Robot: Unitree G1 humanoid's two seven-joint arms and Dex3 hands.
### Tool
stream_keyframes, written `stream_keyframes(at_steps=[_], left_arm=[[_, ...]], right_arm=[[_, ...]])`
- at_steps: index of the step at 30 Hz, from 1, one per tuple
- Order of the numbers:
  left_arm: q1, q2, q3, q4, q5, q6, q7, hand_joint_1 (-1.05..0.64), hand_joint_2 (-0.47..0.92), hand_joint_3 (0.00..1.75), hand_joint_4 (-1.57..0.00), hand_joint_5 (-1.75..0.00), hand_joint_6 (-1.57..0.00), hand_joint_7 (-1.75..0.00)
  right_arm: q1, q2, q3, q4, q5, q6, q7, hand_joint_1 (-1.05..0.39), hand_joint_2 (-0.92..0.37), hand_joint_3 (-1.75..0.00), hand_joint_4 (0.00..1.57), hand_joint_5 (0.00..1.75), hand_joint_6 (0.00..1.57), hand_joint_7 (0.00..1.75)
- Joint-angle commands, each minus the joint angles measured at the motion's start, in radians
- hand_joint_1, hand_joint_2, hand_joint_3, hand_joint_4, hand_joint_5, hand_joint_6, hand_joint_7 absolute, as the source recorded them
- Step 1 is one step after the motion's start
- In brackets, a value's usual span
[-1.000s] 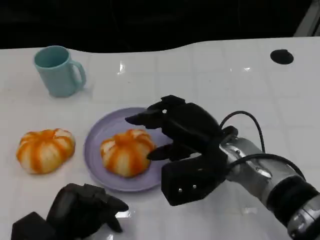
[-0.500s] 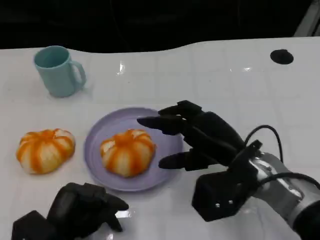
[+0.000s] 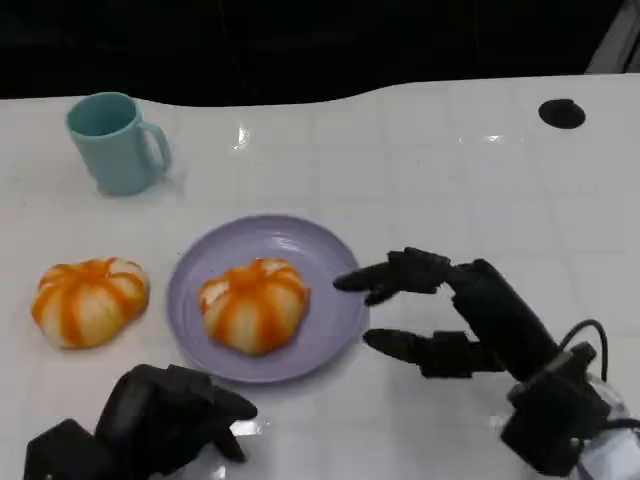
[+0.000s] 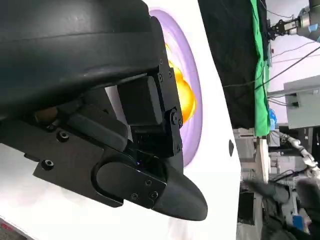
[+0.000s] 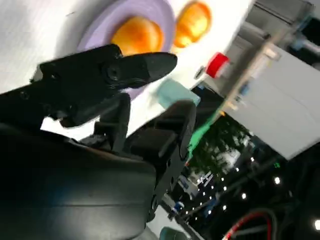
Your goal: Grasp the bread from the table and place it into the plate.
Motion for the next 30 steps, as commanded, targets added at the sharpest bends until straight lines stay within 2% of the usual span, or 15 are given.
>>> stream_keyframes(at_steps=[1, 5, 8, 11, 20, 26, 30], left_arm=[[0.016, 0.011, -0.002, -0.012, 0.008, 0.011, 0.010, -1.05, 0.92, 0.07, -1.35, -0.95, -1.57, -0.24], [0.020, 0.010, -0.005, -0.022, 0.014, 0.016, 0.015, -1.05, 0.92, 0.07, -1.34, -0.95, -1.57, -0.25], [0.025, 0.010, -0.009, -0.030, 0.020, 0.016, 0.019, -1.05, 0.92, 0.07, -1.34, -0.95, -1.57, -0.25], [0.029, 0.008, -0.012, -0.039, 0.021, 0.020, 0.022, -1.05, 0.92, 0.08, -1.34, -0.95, -1.57, -0.24], [0.038, 0.003, -0.016, -0.056, 0.022, 0.024, 0.026, -1.05, 0.92, 0.07, -1.34, -0.95, -1.57, -0.24], [0.039, 0.006, -0.015, -0.058, 0.016, 0.021, 0.018, -1.05, 0.92, 0.07, -1.33, -0.95, -1.57, -0.24], [0.038, 0.008, -0.011, -0.052, 0.010, 0.020, 0.012, -1.05, 0.92, 0.07, -1.33, -0.95, -1.56, -0.24]], right_arm=[[0.060, 0.019, -0.047, -0.037, 0.175, -0.010, 0.116, -0.27, -0.26, -1.36, 0.71, 1.61, 0.73, 1.19], [0.107, 0.029, -0.079, -0.058, 0.286, -0.031, 0.218, -0.17, -0.21, -1.59, 0.87, 1.54, 0.89, 1.27], [0.150, 0.027, -0.104, -0.090, 0.296, -0.034, 0.245, -0.18, -0.21, -1.60, 0.97, 1.60, 0.98, 1.34], [0.189, 0.031, -0.128, -0.114, 0.290, -0.044, 0.251, -0.17, -0.20, -1.60, 1.02, 1.64, 1.00, 1.40], [0.301, 0.021, -0.168, -0.156, 0.340, -0.054, 0.327, -0.15, -0.22, -1.59, 0.94, 1.73, 0.93, 1.50], [0.325, 0.024, -0.187, -0.141, 0.331, -0.060, 0.350, -0.16, -0.21, -1.62, 0.91, 1.75, 0.89, 1.50], [0.324, 0.031, -0.202, -0.114, 0.307, -0.080, 0.344, -0.14, -0.24, -1.57, 0.89, 1.75, 0.89, 1.50]])
